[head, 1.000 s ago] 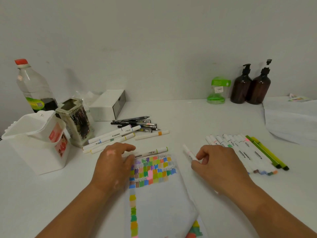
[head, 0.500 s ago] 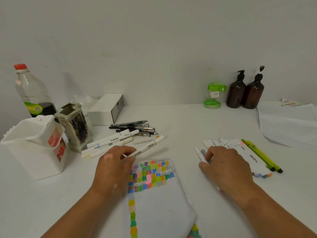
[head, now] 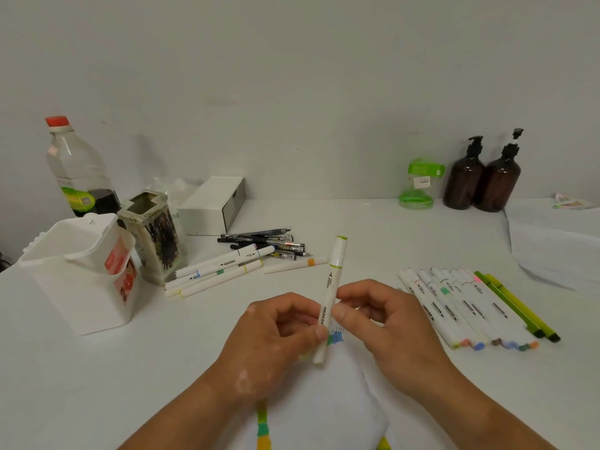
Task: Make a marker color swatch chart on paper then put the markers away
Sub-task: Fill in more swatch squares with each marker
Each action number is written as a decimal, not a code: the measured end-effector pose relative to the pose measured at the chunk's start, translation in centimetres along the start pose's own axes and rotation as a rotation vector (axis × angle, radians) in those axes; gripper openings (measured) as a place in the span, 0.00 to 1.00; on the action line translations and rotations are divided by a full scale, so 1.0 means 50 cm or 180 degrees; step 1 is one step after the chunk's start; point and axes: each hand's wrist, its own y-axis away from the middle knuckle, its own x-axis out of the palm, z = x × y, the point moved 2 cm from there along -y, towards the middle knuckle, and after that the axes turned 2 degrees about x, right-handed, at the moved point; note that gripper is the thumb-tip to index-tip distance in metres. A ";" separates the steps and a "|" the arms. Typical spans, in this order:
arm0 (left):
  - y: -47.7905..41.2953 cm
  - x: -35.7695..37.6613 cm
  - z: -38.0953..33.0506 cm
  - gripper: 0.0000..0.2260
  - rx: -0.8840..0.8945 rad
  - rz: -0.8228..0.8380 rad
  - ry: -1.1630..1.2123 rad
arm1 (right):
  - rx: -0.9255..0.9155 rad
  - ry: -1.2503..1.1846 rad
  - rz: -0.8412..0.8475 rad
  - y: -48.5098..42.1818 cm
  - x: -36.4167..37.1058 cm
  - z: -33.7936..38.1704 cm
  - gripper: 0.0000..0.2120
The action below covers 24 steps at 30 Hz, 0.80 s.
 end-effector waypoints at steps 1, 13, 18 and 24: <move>0.001 0.003 0.001 0.08 0.0047 0.0068 0.0051 | -0.0001 -0.0018 0.0066 0.001 0.002 0.001 0.07; 0.000 -0.029 0.000 0.19 0.0345 -0.0476 -0.0188 | 0.0249 0.0624 0.0304 0.009 -0.015 -0.008 0.07; 0.006 -0.019 -0.001 0.10 0.0587 -0.0279 -0.0983 | 0.0319 0.0634 0.0124 0.010 -0.019 -0.005 0.15; 0.011 -0.024 -0.002 0.07 0.0891 -0.0041 -0.1703 | 0.0416 0.0409 -0.0048 0.008 -0.022 0.006 0.14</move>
